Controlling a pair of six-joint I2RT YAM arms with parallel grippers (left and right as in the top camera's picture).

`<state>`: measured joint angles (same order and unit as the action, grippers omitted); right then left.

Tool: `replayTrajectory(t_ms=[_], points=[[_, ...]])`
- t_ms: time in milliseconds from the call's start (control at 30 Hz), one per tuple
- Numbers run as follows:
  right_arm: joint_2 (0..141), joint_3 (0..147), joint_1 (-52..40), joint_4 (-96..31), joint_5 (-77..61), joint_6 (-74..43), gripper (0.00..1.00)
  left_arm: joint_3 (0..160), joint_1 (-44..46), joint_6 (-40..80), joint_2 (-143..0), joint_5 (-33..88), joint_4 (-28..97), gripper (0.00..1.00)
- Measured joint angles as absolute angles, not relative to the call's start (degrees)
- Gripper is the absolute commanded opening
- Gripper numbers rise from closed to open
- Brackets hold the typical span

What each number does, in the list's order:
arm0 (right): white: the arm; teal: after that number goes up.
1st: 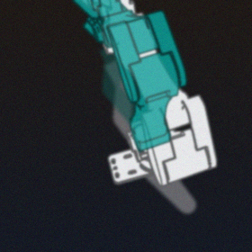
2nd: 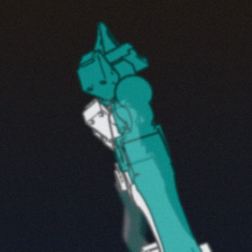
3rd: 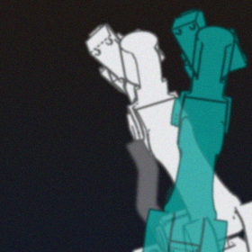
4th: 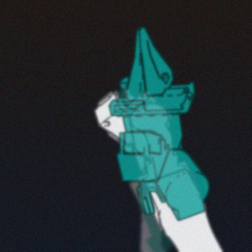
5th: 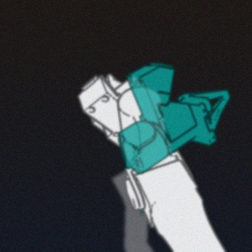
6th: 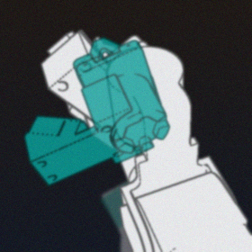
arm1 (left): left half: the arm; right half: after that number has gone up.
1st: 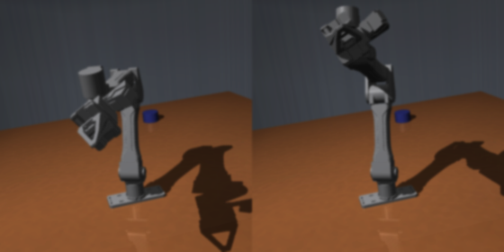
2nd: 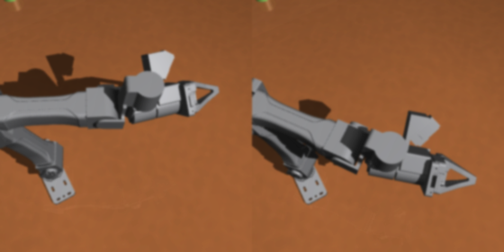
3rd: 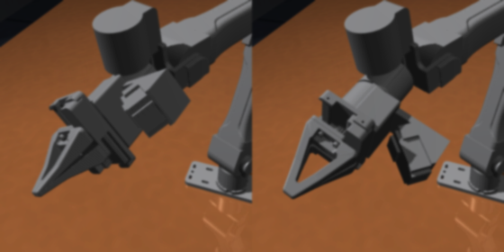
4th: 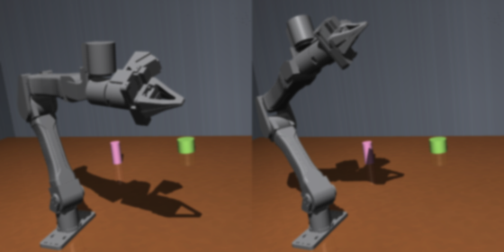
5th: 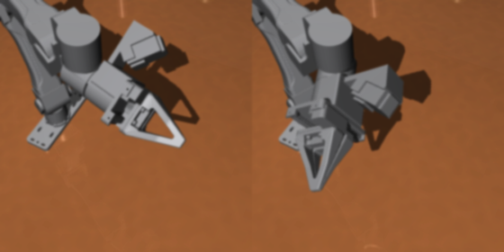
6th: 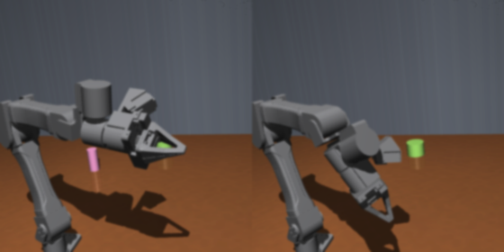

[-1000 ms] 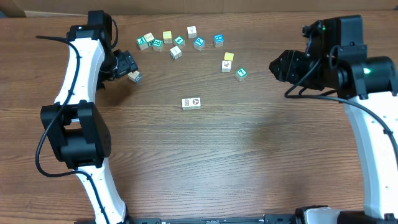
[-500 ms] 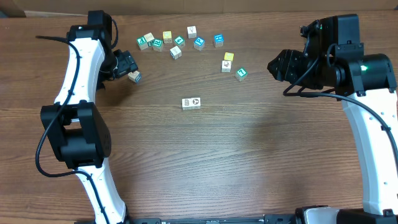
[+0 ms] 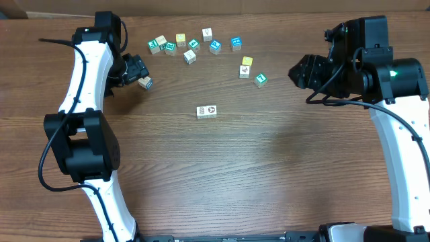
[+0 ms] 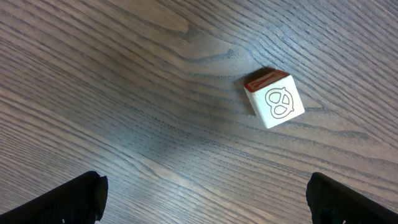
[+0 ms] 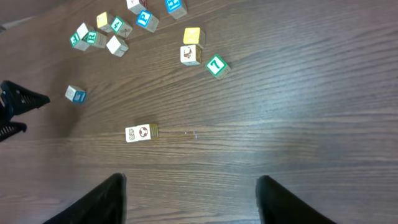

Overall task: Form a horizontal line
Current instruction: 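Reach the right gripper forward over the green '7' block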

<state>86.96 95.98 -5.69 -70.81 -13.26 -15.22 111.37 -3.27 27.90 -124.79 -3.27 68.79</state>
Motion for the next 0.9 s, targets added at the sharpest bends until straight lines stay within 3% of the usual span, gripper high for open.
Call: replayTrajectory(t_ms=[133, 167, 300, 400, 567, 900], points=[[86.96, 95.98, -5.72, -71.24, -13.15, -14.76, 0.9, 111.37, -3.27, 27.9, -124.79, -3.27, 68.79, 1.0], [86.96, 95.98, -5.72, -71.24, -13.1, -14.79, 0.88, 111.37, -3.27, 27.9, -124.79, -3.27, 68.79, 1.0], [86.96, 95.98, -5.72, -70.72, -13.15, -14.59, 0.62, 111.37, -3.27, 27.9, -124.79, -3.27, 68.79, 1.0], [86.96, 95.96, -5.78, -69.43, -13.04, -14.87, 0.57, 111.37, -3.27, 27.9, -124.79, -3.27, 68.77, 1.0], [88.36, 97.54, -7.51, -70.91, -13.04, -15.18, 0.57, 111.37, -3.27, 27.9, -124.79, -3.27, 68.79, 1.0], [99.59, 106.94, -14.46, -68.36, -6.57, -15.03, 0.78, 111.37, -3.27, 27.9, -124.79, -3.27, 68.79, 1.0]])
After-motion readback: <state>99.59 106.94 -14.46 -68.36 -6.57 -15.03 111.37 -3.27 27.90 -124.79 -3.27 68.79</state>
